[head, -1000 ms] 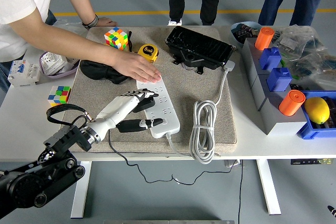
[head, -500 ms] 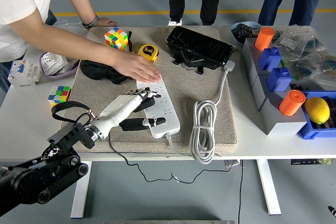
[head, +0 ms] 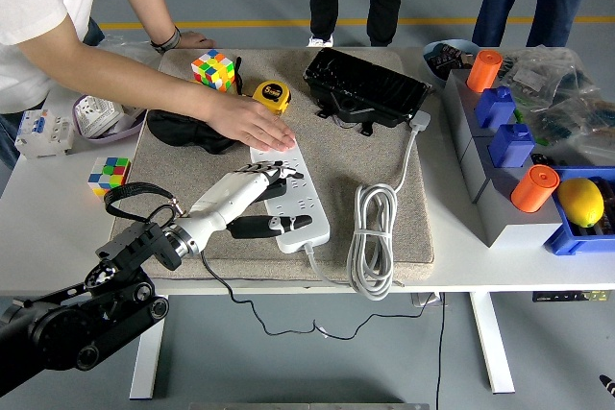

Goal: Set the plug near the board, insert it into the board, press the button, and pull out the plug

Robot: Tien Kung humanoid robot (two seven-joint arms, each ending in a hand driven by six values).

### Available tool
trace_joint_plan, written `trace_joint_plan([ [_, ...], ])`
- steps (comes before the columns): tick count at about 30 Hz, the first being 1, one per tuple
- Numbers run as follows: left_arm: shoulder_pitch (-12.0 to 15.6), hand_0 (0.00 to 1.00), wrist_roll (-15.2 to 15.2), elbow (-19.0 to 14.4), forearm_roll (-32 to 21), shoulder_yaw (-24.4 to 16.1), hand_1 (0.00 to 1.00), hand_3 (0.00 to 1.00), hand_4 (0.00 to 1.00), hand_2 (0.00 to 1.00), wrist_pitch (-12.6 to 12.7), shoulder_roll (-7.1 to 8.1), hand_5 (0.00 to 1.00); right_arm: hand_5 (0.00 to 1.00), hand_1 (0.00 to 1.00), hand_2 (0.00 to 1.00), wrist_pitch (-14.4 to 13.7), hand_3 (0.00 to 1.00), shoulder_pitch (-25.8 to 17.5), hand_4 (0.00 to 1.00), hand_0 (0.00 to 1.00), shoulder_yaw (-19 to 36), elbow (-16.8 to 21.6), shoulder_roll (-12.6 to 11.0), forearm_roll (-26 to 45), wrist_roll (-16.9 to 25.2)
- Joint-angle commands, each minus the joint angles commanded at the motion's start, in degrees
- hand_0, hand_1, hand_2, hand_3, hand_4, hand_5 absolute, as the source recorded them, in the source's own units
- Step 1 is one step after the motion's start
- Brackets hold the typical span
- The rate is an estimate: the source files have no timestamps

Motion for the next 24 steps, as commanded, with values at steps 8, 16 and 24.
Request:
trace_joint_plan([
  [8,0.11,0.896,-1.19,-2.03,-0.65,-1.57,0.912,0.858,0.979,0.898,0.54,0.51,0.998,0.299,0.592,0.582,0.03,0.547,-0.04,0.889,0.599,0.09,-0.05,0.01,-0.16,-0.03],
  [16,0.77,0.895,-0.77,-4.71,-1.38,-2.04,0.909,0.857,0.982,0.898,0.25,1.31,0.998,0.298,0.591,0.581,0.04,0.547,-0.04,0.889,0.600,0.17,-0.02,0.06,-0.22,-0.01],
  [24,2.17,0.464,2.23,-13.18,-3.67,-3.13,0.590,0.806,0.935,0.631,-1.60,4.05,0.725,0.298,0.591,0.580,0.07,0.547,-0.24,0.889,0.600,0.21,-0.03,-0.02,-0.36,-0.02],
])
